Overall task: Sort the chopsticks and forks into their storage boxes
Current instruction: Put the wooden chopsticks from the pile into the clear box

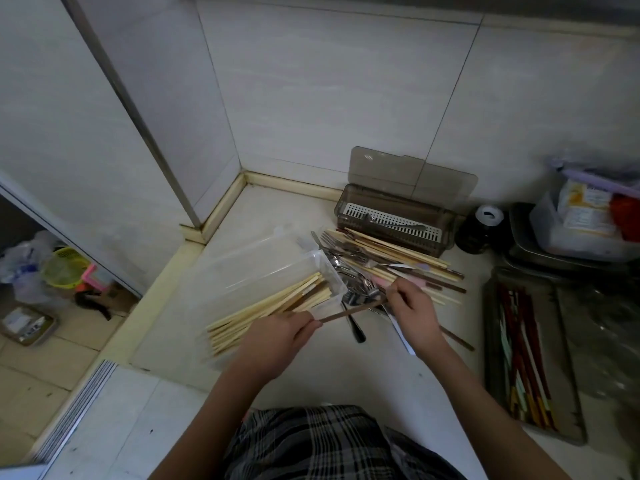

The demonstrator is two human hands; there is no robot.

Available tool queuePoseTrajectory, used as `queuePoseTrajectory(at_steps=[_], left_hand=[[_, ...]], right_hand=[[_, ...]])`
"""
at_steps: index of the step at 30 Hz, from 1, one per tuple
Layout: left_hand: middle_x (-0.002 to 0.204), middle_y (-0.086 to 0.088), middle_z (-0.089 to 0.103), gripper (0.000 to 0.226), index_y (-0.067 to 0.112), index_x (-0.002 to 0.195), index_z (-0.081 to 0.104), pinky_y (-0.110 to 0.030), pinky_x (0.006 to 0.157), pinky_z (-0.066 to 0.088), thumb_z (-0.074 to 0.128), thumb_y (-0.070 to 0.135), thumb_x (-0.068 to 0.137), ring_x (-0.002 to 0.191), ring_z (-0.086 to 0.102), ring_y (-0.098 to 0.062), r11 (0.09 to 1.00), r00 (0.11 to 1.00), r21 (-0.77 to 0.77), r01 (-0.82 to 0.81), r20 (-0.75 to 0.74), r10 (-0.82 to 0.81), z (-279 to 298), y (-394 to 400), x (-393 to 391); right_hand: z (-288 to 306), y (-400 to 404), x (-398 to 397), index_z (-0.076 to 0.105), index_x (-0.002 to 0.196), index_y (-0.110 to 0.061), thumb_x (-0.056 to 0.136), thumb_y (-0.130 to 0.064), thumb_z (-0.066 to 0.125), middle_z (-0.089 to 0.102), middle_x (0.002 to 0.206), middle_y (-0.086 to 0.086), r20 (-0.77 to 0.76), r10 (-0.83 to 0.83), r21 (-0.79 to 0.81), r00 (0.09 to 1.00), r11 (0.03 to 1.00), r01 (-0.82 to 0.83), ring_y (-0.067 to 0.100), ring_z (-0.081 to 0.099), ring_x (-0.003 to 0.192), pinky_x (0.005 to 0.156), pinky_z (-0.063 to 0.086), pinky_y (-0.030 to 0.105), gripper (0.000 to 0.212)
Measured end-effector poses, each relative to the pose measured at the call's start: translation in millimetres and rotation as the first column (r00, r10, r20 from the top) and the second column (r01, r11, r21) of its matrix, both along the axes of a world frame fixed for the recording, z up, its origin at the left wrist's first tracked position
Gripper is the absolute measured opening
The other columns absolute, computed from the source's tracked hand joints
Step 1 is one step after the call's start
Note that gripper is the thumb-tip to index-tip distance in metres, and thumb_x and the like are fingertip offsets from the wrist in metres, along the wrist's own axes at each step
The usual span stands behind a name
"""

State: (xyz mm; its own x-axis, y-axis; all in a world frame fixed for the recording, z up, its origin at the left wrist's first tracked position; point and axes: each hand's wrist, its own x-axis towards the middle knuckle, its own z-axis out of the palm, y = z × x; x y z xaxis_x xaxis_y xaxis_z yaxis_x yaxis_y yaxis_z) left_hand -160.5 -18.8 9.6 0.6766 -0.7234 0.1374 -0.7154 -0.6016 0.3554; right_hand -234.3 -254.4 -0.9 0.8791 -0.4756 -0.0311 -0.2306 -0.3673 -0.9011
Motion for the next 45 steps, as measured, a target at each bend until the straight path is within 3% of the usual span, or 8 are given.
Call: queuePoseTrajectory(at_steps=[3,8,16,22,29,35,38,45], left_hand=[[0.082,0.003,0.067,0.059,0.026,0.093,0.061,-0.031,0.062,0.047,0.014,0.061,0.089,0.074,0.063,-0.019,0.998,0.998,-0.005,-0.055,0.012,0.055,-2.5,5.4,6.3],[0.072,-0.006,0.065,0.029,0.016,0.09,0.061,-0.033,0.057,0.044,0.042,0.037,0.096,0.065,0.06,-0.025,0.942,0.941,-0.047,-0.331,-0.088,0.326,-6.4,31.1,30.4],[0.066,-0.002,0.062,0.022,0.016,0.083,0.059,-0.032,0.057,0.044,0.046,0.028,0.096,0.061,0.058,-0.02,0.92,0.904,-0.026,-0.391,-0.199,0.378,-17.4,56.2,34.3],[0.054,0.004,0.052,0.025,0.018,0.073,0.055,-0.029,0.051,0.038,0.048,0.028,0.095,0.052,0.052,-0.012,0.916,0.894,-0.058,-0.397,-0.25,0.371,-12.3,54.7,30.0],[0.055,-0.002,0.053,0.033,0.015,0.069,0.058,-0.029,0.052,0.037,0.051,0.035,0.093,0.053,0.052,-0.016,0.922,0.871,0.078,-0.379,-0.306,0.384,-17.9,63.4,34.6],[0.082,0.0,0.063,0.019,0.02,0.086,0.065,-0.03,0.068,0.042,0.052,0.031,0.094,0.077,0.058,-0.018,0.927,0.804,0.139,-0.349,-0.464,0.372,-19.1,60.6,41.9],[0.101,0.0,0.058,0.018,0.019,0.106,0.067,-0.028,0.08,0.041,0.054,0.022,0.093,0.093,0.055,-0.018,0.921,0.776,0.136,-0.364,-0.502,0.381,-18.5,56.0,43.4],[0.114,-0.004,0.061,0.024,0.018,0.113,0.065,-0.025,0.084,0.038,0.053,0.011,0.092,0.096,0.052,-0.016,0.92,0.747,0.171,-0.352,-0.541,0.386,-22.9,55.5,48.9]], right_hand=[[2.1,-2.8,-1.3,0.055,0.089,-0.02,0.097,-0.022,0.047,0.056,0.075,0.01,0.021,-0.044,0.061,0.999,0.997,0.043,0.024,0.052,0.063,0.058,0.046,0.043,0.012],[-12.9,-31.5,-8.8,0.057,0.106,-0.02,0.096,-0.016,0.051,0.06,0.093,-0.003,-0.105,-0.223,-0.157,0.969,0.966,0.205,0.013,0.059,0.083,0.058,0.042,0.018,0.013],[-55.8,-66.6,-36.0,0.056,0.121,-0.021,0.087,-0.02,0.062,0.053,0.123,0.006,-0.445,-0.229,-0.397,0.866,0.917,0.039,0.028,0.043,0.116,0.096,0.042,0.044,0.035],[-57.8,-62.2,-39.6,0.056,0.089,-0.021,0.089,-0.024,0.06,0.054,0.096,0.003,-0.437,-0.262,-0.46,0.861,0.887,0.036,0.027,0.047,0.103,0.089,0.042,0.041,0.005],[-59.5,-61.7,-37.1,0.048,0.088,-0.02,0.093,-0.017,0.049,0.055,0.095,0.004,-0.477,-0.285,-0.475,0.832,0.88,0.029,0.023,0.047,0.094,0.086,0.043,0.044,0.006],[-56.2,-58.6,-41.8,0.036,0.081,-0.028,0.096,-0.017,0.043,0.054,0.074,0.001,-0.387,-0.303,-0.347,0.871,0.923,0.167,0.025,0.054,0.071,0.068,0.05,0.041,0.019],[-52.7,-56.4,-42.1,0.039,0.086,-0.032,0.096,-0.02,0.044,0.056,0.079,-0.001,-0.306,-0.317,-0.328,0.898,0.921,0.213,0.023,0.056,0.073,0.067,0.051,0.04,0.017],[-46.1,-50.9,-30.7,0.049,0.097,-0.035,0.096,-0.024,0.045,0.057,0.089,-0.001,-0.247,-0.306,-0.334,0.919,0.918,0.216,0.021,0.057,0.08,0.071,0.053,0.039,0.012]])
